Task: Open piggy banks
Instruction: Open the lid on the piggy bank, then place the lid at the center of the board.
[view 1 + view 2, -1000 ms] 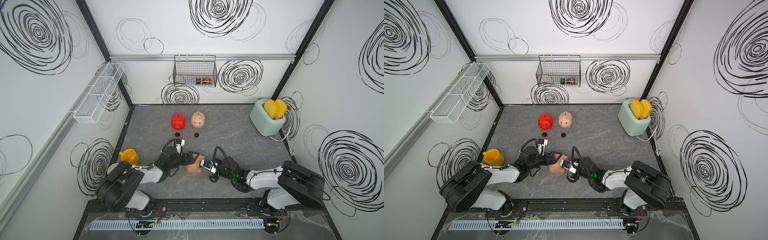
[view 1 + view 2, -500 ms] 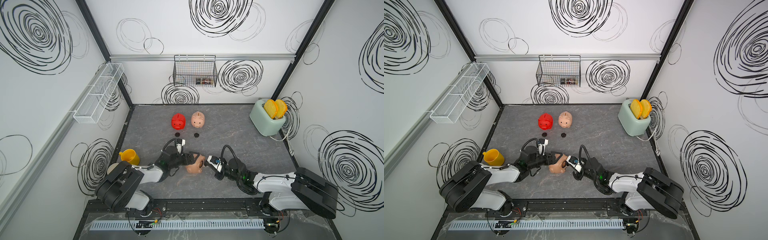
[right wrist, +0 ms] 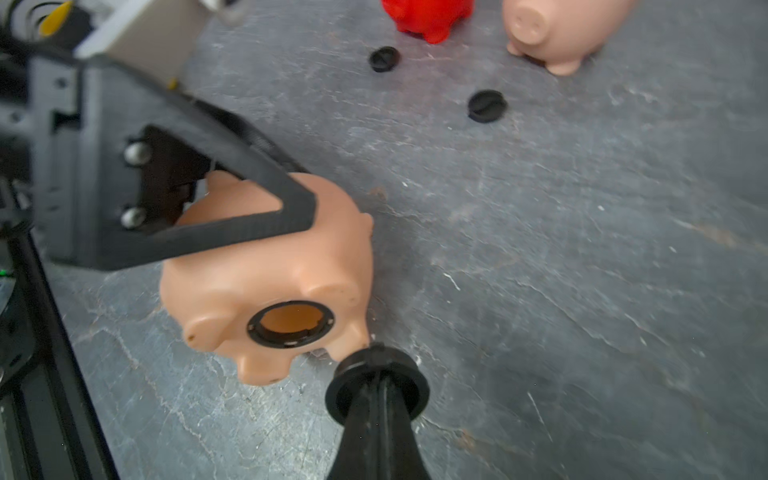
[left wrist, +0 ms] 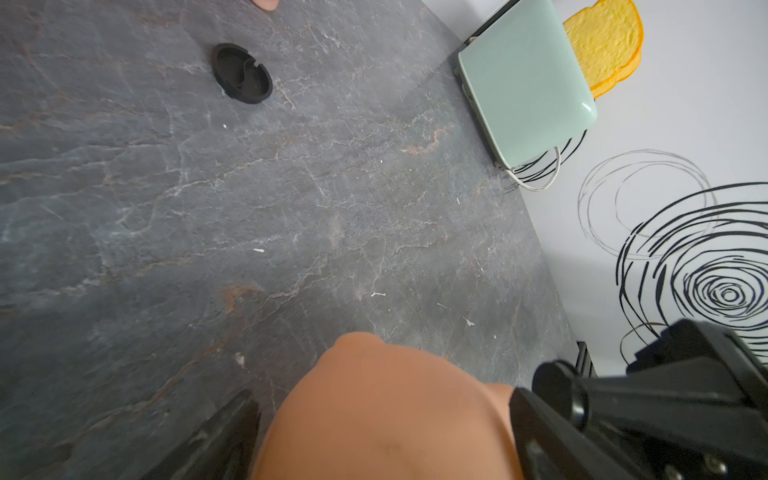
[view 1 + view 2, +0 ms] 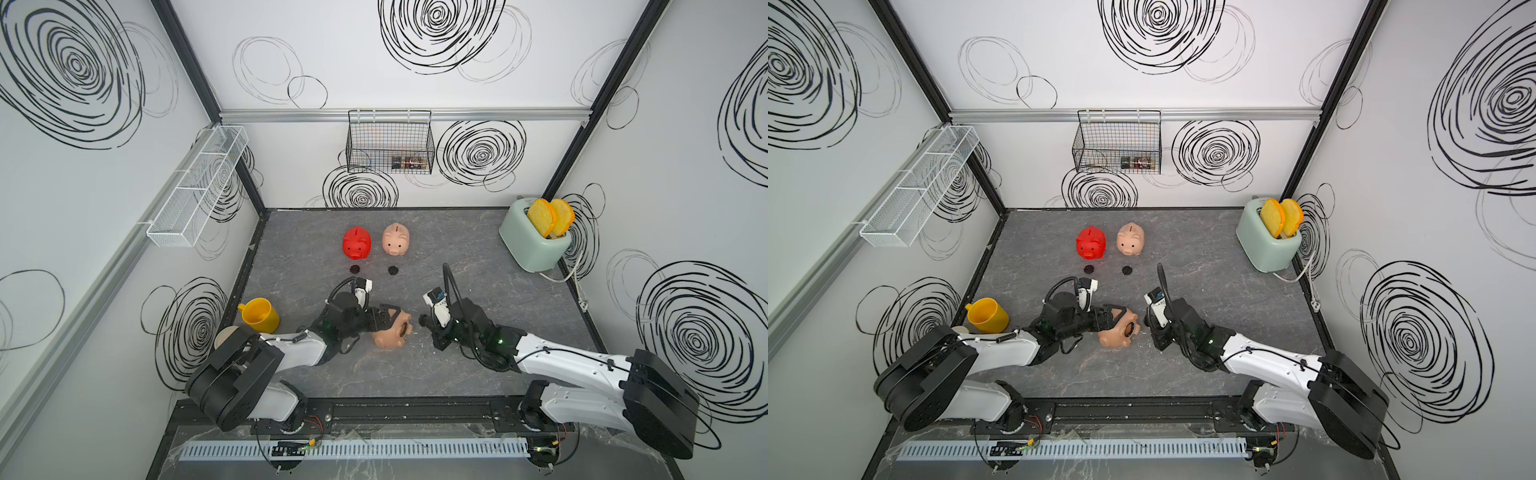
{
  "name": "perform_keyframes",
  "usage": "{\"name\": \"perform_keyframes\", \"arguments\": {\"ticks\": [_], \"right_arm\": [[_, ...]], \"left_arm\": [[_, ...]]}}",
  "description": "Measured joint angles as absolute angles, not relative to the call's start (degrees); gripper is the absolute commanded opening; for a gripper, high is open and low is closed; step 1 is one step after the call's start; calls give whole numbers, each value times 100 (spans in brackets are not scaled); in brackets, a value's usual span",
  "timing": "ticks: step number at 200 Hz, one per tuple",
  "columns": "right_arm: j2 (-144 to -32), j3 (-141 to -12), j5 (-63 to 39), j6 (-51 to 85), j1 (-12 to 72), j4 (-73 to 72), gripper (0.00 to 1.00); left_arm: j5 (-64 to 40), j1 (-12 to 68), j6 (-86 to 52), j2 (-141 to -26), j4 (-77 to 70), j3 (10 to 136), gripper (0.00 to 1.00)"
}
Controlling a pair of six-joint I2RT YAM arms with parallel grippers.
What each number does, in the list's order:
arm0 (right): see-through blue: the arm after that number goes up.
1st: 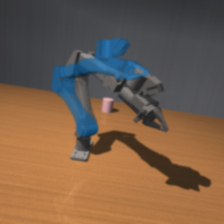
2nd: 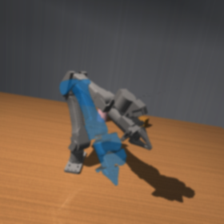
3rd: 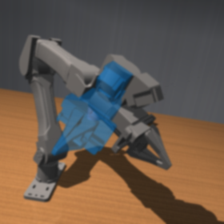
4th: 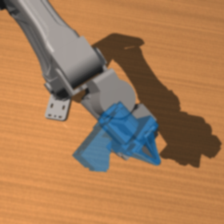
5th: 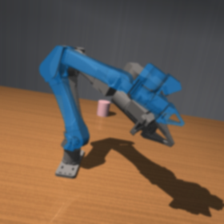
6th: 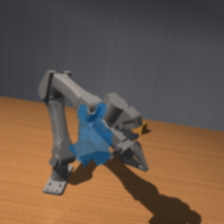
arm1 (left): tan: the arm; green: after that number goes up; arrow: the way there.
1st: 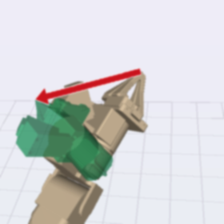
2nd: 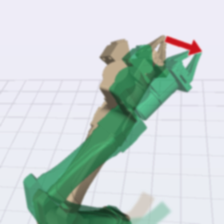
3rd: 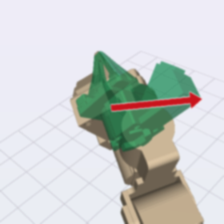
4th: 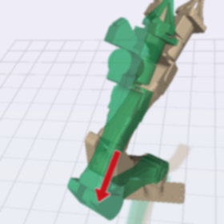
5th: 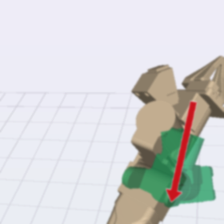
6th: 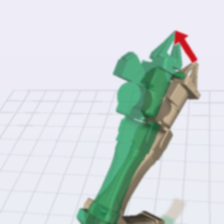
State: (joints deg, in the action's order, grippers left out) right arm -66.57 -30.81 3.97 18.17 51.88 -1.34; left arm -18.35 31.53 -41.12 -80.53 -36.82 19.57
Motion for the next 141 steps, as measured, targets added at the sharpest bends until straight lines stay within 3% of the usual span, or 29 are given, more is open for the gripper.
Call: {"name": "perform_keyframes", "arguments": {"ticks": [59, 141], "right_arm": [[-7229, -4508, 366, 3168, 4707, 2322, 0], [-7902, -4803, 178, 3409, 4204, 3540, 0]], "left_arm": [[-1671, 3258, -4106, -7999, -3428, 2056, 96], [-1511, 3389, -4106, -7977, -3258, 2137, 96]]}}
